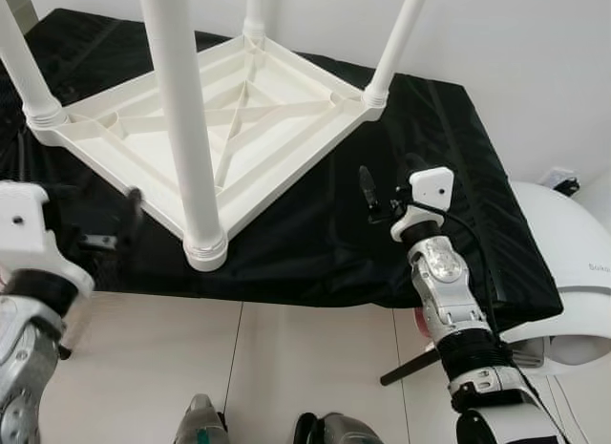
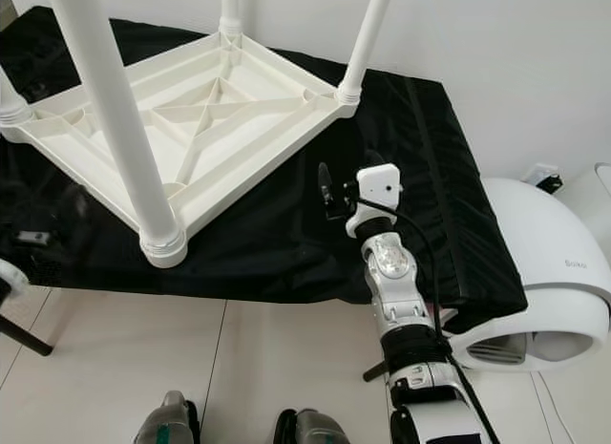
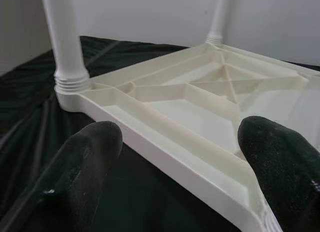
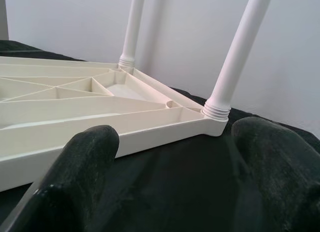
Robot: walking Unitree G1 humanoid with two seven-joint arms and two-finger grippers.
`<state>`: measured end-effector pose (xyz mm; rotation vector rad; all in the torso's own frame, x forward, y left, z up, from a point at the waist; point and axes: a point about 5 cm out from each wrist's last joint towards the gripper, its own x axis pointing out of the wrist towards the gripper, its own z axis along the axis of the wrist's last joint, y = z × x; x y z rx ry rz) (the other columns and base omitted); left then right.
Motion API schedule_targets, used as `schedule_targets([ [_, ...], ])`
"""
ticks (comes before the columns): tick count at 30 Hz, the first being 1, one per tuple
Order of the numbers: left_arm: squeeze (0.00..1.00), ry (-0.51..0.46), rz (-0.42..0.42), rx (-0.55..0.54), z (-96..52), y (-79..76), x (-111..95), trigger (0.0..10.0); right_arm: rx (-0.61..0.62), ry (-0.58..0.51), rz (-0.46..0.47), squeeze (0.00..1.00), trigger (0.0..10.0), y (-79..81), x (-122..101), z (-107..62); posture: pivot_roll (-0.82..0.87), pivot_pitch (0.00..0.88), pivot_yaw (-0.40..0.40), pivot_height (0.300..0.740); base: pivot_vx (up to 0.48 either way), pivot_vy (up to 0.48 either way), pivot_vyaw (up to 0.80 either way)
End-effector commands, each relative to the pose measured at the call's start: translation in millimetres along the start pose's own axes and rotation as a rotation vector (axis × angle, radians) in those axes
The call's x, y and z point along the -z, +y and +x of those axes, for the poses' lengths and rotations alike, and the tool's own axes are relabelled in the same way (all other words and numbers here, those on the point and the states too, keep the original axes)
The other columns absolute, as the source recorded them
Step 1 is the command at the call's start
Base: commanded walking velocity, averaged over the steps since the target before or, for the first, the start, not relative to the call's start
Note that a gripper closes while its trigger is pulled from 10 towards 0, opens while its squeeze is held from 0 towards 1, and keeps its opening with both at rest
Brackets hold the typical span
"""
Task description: Building children table
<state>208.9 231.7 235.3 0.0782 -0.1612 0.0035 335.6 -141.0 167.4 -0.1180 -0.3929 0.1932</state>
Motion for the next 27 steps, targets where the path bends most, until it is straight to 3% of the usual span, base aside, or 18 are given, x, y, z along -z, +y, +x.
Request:
schedule_targets([
  [1, 0.0, 0.0, -0.003, -0.025, 0.8, 1.6, 2.2, 10.0, 0.014, 0.002, 0.007, 0.0, 10.0, -3.8, 1.8, -1.3, 0.22, 0.047, -0.191, 0.74, 0.0, 0.0, 0.0],
  [3, 0.0, -0.02, -0.013, -0.072, 10.3, 2.3, 4.0, 10.0, 0.018, -0.001, 0.007, 0.0, 10.0, -4.1, 1.6, -0.8, 0.22, 0.041, -0.191, 0.74, 0.0, 0.0, 0.0],
  [7, 0.0, -0.02, -0.018, -0.095, 15.9, 2.6, 6.2, 10.0, 0.019, -0.003, 0.006, 0.0, 10.0, -4.1, 1.2, -0.4, 0.21, 0.036, -0.19, 0.74, 0.0, 0.0, 0.0],
  [8, 0.0, -0.019, -0.025, -0.14, 26.8, 2.5, 10.7, 10.0, 0.021, -0.007, 0.006, 0.0, 10.0, -3.7, 0.4, 0.1, 0.2, 0.031, -0.187, 0.74, 0.0, 0.0, 0.0],
  [9, 0.0, -0.019, -0.025, -0.14, 26.8, 2.5, 10.7, 10.0, 0.021, -0.007, 0.006, 0.0, 10.0, -3.7, 0.4, 0.1, 0.2, 0.031, -0.187, 0.74, 0.0, 0.0, 0.0],
  [17, 0.0, 0.002, -0.02, -0.176, 58.4, -20.7, 34.5, 10.0, 0.046, -0.027, -0.003, 0.0, 10.0, -7.0, -2.9, -2.6, 0.15, 0.041, -0.166, 0.74, 0.0, 0.0, 0.0],
  [27, 0.0, 0.009, -0.046, -0.125, 83.2, -50.8, 43.0, 10.0, 0.08, -0.033, -0.011, 0.0, 10.0, -11.7, -5.0, -8.0, 0.12, 0.055, -0.143, 0.74, 0.0, 0.0, 0.0],
])
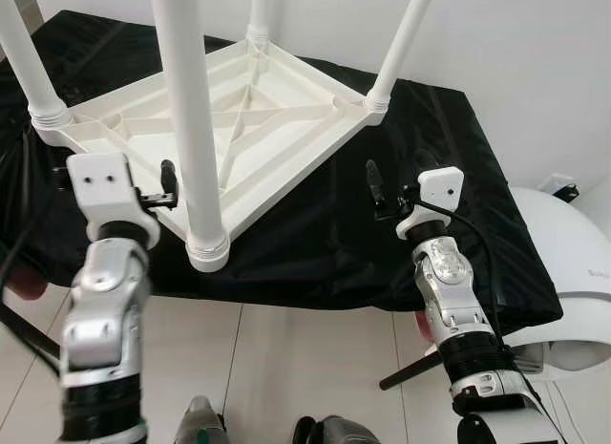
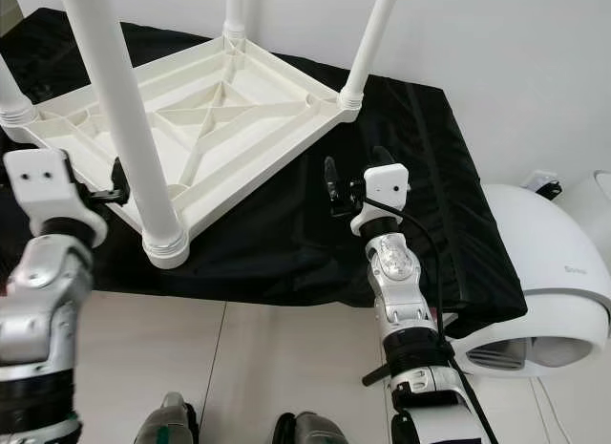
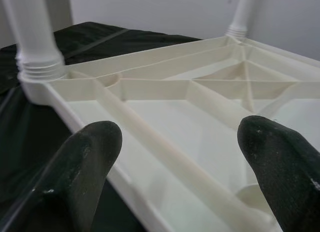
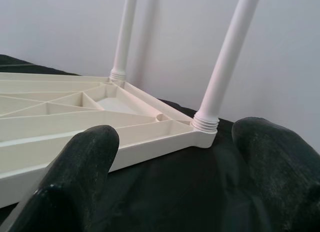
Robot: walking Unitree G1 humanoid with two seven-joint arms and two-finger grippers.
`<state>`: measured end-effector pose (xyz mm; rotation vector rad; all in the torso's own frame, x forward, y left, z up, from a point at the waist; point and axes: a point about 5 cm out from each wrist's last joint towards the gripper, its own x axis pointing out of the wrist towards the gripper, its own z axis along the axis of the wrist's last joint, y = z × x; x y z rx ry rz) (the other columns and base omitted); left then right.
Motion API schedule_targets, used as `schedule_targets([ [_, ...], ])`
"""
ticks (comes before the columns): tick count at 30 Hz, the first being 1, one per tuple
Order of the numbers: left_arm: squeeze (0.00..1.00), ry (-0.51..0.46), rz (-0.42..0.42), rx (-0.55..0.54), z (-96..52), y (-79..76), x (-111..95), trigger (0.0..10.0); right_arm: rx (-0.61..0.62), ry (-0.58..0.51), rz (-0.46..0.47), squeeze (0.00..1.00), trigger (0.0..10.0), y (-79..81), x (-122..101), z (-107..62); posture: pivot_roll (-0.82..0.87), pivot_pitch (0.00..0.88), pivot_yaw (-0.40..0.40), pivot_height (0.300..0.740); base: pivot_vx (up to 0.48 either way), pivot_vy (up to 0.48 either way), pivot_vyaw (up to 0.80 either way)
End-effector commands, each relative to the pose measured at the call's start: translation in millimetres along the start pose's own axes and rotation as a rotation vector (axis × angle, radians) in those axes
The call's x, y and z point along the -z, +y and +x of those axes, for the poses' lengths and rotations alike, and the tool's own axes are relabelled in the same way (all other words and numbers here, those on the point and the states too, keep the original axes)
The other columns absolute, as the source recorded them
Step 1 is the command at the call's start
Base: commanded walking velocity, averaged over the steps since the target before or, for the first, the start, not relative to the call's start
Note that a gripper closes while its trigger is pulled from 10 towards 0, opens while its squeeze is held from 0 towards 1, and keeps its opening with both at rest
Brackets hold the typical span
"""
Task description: Building children table
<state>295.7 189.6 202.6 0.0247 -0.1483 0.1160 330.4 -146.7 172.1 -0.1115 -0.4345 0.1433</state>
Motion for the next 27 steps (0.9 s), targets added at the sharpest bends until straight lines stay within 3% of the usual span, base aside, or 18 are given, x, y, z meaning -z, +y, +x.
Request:
schedule_targets([
  [1, 0.0, -0.013, -0.005, 0.0, 5.8, -12.3, -0.4, 10.0, 0.033, 0.004, -0.006, 0.0, 10.0, -7.2, 0.5, -4.6, 0.11, 0.055, -0.137, 0.74, 0.0, 0.0, 0.0],
  [9, 0.0, 0.005, -0.056, 0.092, 21.5, -54.7, -2.9, 10.0, 0.074, 0.006, -0.016, 0.0, 10.0, -10.9, -0.4, -13.9, 0.07, 0.073, -0.097, 0.74, 0.0, 0.0, 0.0],
  [13, 0.0, 0.012, -0.066, 0.109, 23.8, -62.8, -3.4, 10.0, 0.084, 0.007, -0.015, 0.0, 10.0, -10.7, -0.8, -16.4, 0.06, 0.079, -0.086, 0.74, 0.0, 0.0, 0.0],
  [17, 0.0, 0.014, -0.063, 0.145, 27.3, -79.0, -5.4, 10.0, 0.099, 0.01, -0.016, 0.0, 10.0, -10.8, -1.2, -21.1, 0.05, 0.083, -0.076, 0.74, 0.0, 0.0, 0.0],
  [19, 0.0, 0.024, -0.078, 0.179, 30.0, -94.3, -6.4, 10.0, 0.108, 0.008, -0.016, 0.0, 10.0, -10.2, -2.1, -23.7, 0.03, 0.089, -0.064, 0.74, 0.0, 0.0, 0.0],
  [23, 0.0, 0.027, -0.084, 0.194, 31.0, -101.4, -7.0, 10.0, 0.111, 0.007, -0.016, 0.0, 10.0, -9.9, -3.0, -24.8, 0.03, 0.089, -0.064, 0.74, 0.0, 0.0, 0.0],
  [25, 0.0, 0.022, -0.106, 0.24, 31.2, -120.1, -11.1, 10.0, 0.098, 0.012, -0.007, 0.0, 10.0, -8.4, -3.7, -28.3, 0.03, 0.09, -0.062, 0.74, 0.0, 0.0, 0.0],
  [27, 0.0, 0.02, -0.113, 0.253, 30.9, -125.8, -12.6, 10.0, 0.087, 0.017, -0.001, 0.0, 10.0, -7.4, -3.5, -29.9, 0.02, 0.091, -0.062, 0.74, 0.0, 0.0, 0.0],
])
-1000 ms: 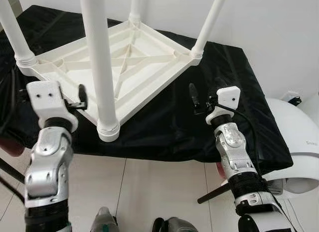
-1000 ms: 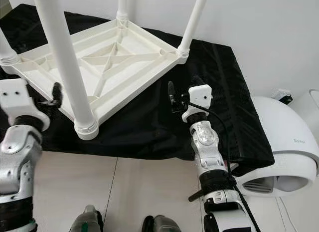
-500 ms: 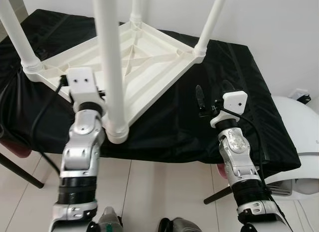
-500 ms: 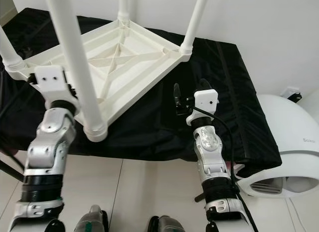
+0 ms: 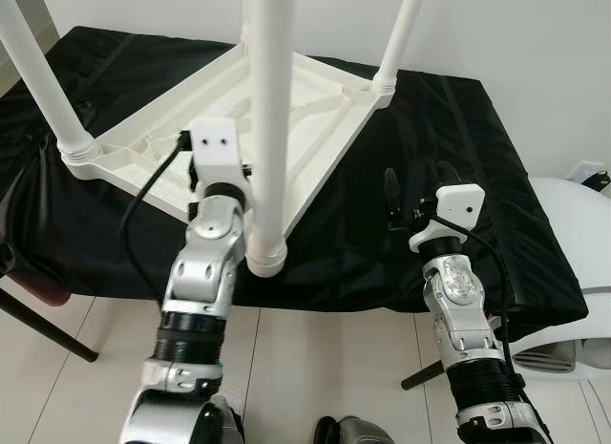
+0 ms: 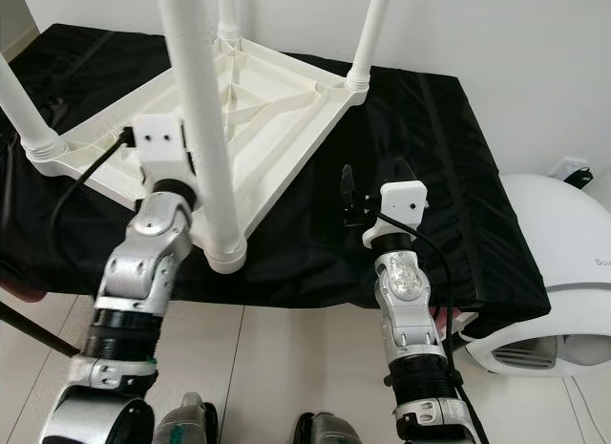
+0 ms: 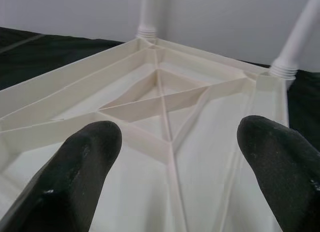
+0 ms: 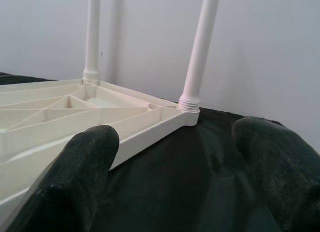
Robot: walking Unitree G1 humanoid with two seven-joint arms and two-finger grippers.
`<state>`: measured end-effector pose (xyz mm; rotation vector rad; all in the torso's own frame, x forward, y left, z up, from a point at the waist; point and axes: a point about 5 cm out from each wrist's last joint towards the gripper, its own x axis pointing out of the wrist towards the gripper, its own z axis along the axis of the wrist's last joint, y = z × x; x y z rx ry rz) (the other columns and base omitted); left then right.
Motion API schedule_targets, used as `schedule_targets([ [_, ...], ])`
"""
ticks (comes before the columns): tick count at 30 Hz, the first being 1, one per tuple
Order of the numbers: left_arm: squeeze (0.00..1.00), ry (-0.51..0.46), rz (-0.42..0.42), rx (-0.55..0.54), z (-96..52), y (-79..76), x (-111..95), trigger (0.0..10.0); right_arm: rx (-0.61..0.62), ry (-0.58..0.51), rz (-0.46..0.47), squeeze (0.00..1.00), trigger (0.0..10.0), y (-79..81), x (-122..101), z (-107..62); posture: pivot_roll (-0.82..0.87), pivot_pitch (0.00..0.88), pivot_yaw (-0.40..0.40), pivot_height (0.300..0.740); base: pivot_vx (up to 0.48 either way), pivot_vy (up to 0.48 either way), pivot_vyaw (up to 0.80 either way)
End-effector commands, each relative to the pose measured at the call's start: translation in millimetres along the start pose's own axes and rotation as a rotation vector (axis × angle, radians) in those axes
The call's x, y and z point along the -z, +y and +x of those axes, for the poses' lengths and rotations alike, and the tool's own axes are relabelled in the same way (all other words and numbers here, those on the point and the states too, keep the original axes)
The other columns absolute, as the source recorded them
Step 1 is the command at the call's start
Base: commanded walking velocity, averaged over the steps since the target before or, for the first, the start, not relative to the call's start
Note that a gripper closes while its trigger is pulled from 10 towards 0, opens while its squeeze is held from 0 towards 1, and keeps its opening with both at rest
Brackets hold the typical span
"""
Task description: Building children table
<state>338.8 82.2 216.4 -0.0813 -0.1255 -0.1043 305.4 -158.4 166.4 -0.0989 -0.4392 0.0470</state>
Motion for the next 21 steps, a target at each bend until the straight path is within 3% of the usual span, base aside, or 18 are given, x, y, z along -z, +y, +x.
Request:
schedule_targets([
  [1, 0.0, -0.003, 0.008, 0.041, 1.7, -14.3, -0.1, 10.0, -0.009, 0.017, 0.007, 0.0, 10.0, 0.1, 1.1, -3.3, 0.02, 0.091, -0.062, 0.74, 0.0, 0.0, 0.0],
  [3, 0.0, -0.003, -0.002, 0.062, 3.5, -25.2, -1.5, 10.0, -0.079, 0.05, 0.037, 0.0, 10.0, 4.2, 2.8, -9.3, 0.02, 0.093, -0.06, 0.74, 0.0, 0.0, 0.0],
  [7, 0.0, 0.001, -0.007, 0.084, 4.0, -32.3, -1.6, 10.0, -0.221, 0.118, 0.073, 0.0, 10.0, 9.1, 7.8, -22.3, 0.01, 0.096, -0.056, 0.74, 0.0, 0.0, 0.0],
  [13, 0.0, 0.008, -0.009, 0.105, 4.6, -39.0, -0.8, 10.0, -0.318, 0.156, 0.096, 0.0, 10.0, 13.9, 10.0, -32.7, 0.0, 0.099, -0.051, 0.74, 0.0, 0.0, 0.0],
  [19, 0.0, 0.008, -0.009, 0.141, 5.8, -50.4, -1.4, 10.0, -0.468, 0.188, 0.145, 0.0, 10.0, 20.3, 5.4, -48.5, -0.01, 0.103, -0.048, 0.74, 0.0, 0.0, 0.0],
  [21, 0.0, 0.002, 0.01, 0.175, 5.3, -58.9, -2.3, 10.0, -0.578, 0.206, 0.191, 0.0, 10.0, 23.5, -0.2, -58.4, -0.02, 0.104, -0.043, 0.74, 0.0, 0.0, 0.0],
])
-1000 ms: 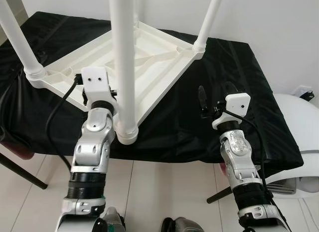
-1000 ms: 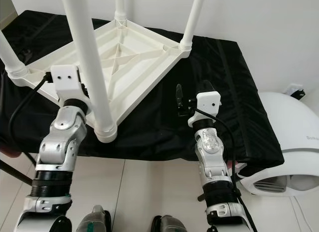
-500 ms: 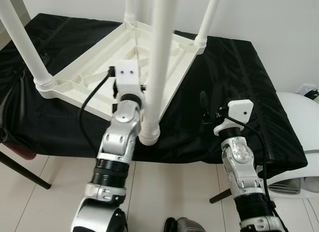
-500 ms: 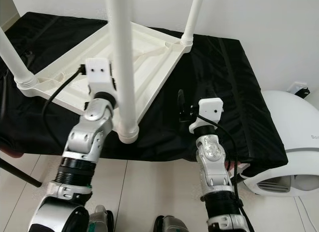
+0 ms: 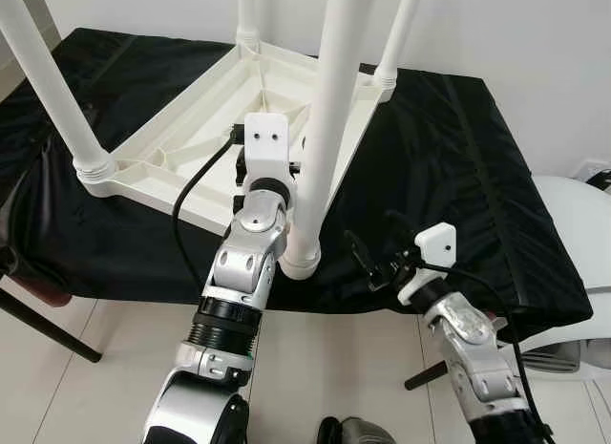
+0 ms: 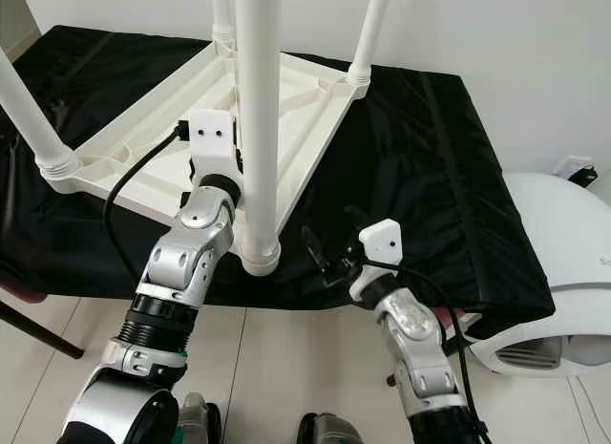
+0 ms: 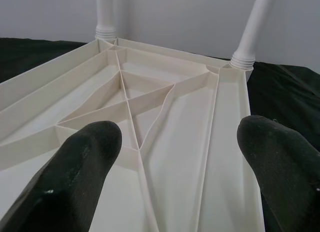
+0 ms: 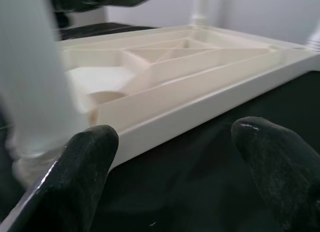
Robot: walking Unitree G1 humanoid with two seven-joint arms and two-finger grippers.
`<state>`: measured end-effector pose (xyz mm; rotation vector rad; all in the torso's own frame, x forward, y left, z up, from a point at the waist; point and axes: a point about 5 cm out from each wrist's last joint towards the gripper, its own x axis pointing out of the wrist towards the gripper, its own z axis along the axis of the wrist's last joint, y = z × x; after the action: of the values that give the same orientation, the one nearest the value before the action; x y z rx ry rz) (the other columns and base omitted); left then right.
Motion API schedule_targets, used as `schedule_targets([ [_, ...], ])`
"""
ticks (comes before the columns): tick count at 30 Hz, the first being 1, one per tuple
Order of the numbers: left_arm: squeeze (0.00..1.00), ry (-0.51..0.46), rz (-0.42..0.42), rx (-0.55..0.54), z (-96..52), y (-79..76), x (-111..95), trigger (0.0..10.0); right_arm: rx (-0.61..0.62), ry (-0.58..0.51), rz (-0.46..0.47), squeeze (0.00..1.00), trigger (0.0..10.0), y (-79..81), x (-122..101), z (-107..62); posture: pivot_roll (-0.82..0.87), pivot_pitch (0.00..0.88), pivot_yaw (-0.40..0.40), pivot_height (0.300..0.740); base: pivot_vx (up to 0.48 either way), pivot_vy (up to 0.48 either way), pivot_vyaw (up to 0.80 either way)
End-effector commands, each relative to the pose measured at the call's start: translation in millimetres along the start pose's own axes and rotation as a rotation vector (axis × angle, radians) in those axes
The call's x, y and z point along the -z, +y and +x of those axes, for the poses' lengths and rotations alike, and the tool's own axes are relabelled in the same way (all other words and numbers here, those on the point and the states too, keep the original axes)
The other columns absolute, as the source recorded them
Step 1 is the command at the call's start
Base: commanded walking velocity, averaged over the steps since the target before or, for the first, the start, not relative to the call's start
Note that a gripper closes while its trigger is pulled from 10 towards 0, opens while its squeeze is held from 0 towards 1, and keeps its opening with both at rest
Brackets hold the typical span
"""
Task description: Building children table
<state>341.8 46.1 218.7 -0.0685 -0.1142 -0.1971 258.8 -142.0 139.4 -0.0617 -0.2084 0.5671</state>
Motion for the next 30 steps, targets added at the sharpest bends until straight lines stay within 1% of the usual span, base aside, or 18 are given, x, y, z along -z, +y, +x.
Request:
schedule_targets([
  [1, 0.0, -0.013, 0.005, 0.082, 0.6, -23.3, -3.6, 10.0, -0.071, 0.01, 0.034, 0.0, 10.0, 6.2, -1.5, -3.9, -0.02, 0.104, -0.043, 0.74, 0.0, 0.0, 0.0],
  [3, 0.0, -0.017, 0.019, 0.101, 0.5, -25.3, -4.2, 10.0, -0.15, 0.016, 0.063, 0.0, 10.0, 11.6, -4.8, -8.0, -0.02, 0.101, -0.042, 0.74, 0.0, 0.0, 0.0],
  [5, 0.0, -0.017, 0.048, 0.117, -0.1, -20.9, -4.1, 10.0, -0.207, 0.023, 0.079, 0.0, 10.0, 14.4, -7.2, -8.9, -0.01, 0.098, -0.043, 0.74, 0.0, 0.0, 0.0],
  [9, 0.0, -0.016, 0.081, 0.132, -1.5, -15.0, -3.4, 10.0, -0.245, 0.025, 0.085, 0.0, 10.0, 16.1, -8.7, -8.7, 0.0, 0.095, -0.046, 0.74, 0.0, 0.0, 0.0],
  [10, 0.0, -0.015, 0.097, 0.13, -2.4, -10.2, -2.8, 10.0, -0.257, 0.026, 0.08, 0.0, 10.0, 16.3, -9.1, -8.4, 0.0, 0.095, -0.046, 0.74, 0.0, 0.0, 0.0],
  [11, 0.0, -0.015, 0.097, 0.13, -2.4, -10.2, -2.8, 10.0, -0.257, 0.026, 0.08, 0.0, 10.0, 16.3, -9.1, -8.4, 0.0, 0.095, -0.046, 0.74, 0.0, 0.0, 0.0],
  [12, 0.0, -0.008, 0.118, 0.126, -4.4, -2.7, -1.1, 10.0, -0.263, 0.025, 0.076, 0.0, 10.0, 15.6, -10.1, -7.2, 0.01, 0.092, -0.047, 0.74, 0.0, 0.0, 0.0],
  [13, 0.0, -0.008, 0.118, 0.126, -4.4, -2.7, -1.1, 10.0, -0.263, 0.025, 0.076, 0.0, 10.0, 15.6, -10.1, -7.2, 0.01, 0.092, -0.047, 0.74, 0.0, 0.0, 0.0],
  [15, 0.0, 0.015, 0.172, 0.079, -9.8, 20.7, 3.9, 10.0, -0.26, 0.004, 0.078, 0.0, 10.0, 13.5, -13.3, -0.6, 0.03, 0.087, -0.055, 0.74, 0.0, 0.0, 0.0],
  [17, 0.0, 0.015, 0.172, 0.079, -9.8, 20.7, 3.9, 10.0, -0.26, 0.004, 0.078, 0.0, 10.0, 13.5, -13.3, -0.6, 0.03, 0.087, -0.055, 0.74, 0.0, 0.0, 0.0],
  [18, 0.0, 0.034, 0.205, 0.043, -14.5, 35.8, 7.7, 10.0, -0.255, -0.015, 0.084, 0.0, 10.0, 13.7, -15.0, 4.8, 0.03, 0.084, -0.058, 0.74, 0.0, 0.0, 0.0],
  [19, 0.0, 0.034, 0.205, 0.043, -14.5, 35.8, 7.7, 10.0, -0.255, -0.015, 0.084, 0.0, 10.0, 13.7, -15.0, 4.8, 0.03, 0.084, -0.058, 0.74, 0.0, 0.0, 0.0],
  [21, 0.0, 0.087, 0.273, -0.049, -25.9, 67.0, 16.2, 10.0, -0.259, -0.047, 0.107, 0.0, 10.0, 15.9, -19.3, 15.0, 0.06, 0.076, -0.067, 0.74, 0.0, 0.0, 0.0],
  [23, 0.0, 0.13, 0.288, -0.149, -39.5, 94.8, 23.2, 10.0, -0.262, -0.072, 0.119, 0.0, 10.0, 17.6, -22.9, 24.1, 0.07, 0.074, -0.074, 0.74, 0.0, 0.0, 0.0],
  [24, 0.0, 0.13, 0.288, -0.149, -39.5, 94.8, 23.2, 10.0, -0.262, -0.072, 0.119, 0.0, 10.0, 17.6, -22.9, 24.1, 0.07, 0.074, -0.074, 0.74, 0.0, 0.0, 0.0],
  [25, 0.0, 0.147, 0.288, -0.184, -45.3, 104.5, 26.1, 10.0, -0.259, -0.081, 0.12, 0.0, 10.0, 17.8, -23.9, 27.5, 0.08, 0.071, -0.077, 0.74, 0.0, 0.0, 0.0],
  [28, 0.0, 0.177, 0.311, -0.252, -59.1, 123.0, 31.3, 10.0, -0.261, -0.091, 0.125, 0.0, 10.0, 18.1, -23.9, 33.9, 0.09, 0.068, -0.088, 0.74, 0.0, 0.0, 0.0],
  [30, 0.0, 0.177, 0.311, -0.252, -59.1, 123.0, 31.3, 10.0, -0.261, -0.091, 0.125, 0.0, 10.0, 18.1, -23.9, 33.9, 0.09, 0.068, -0.088, 0.74, 0.0, 0.0, 0.0],
])
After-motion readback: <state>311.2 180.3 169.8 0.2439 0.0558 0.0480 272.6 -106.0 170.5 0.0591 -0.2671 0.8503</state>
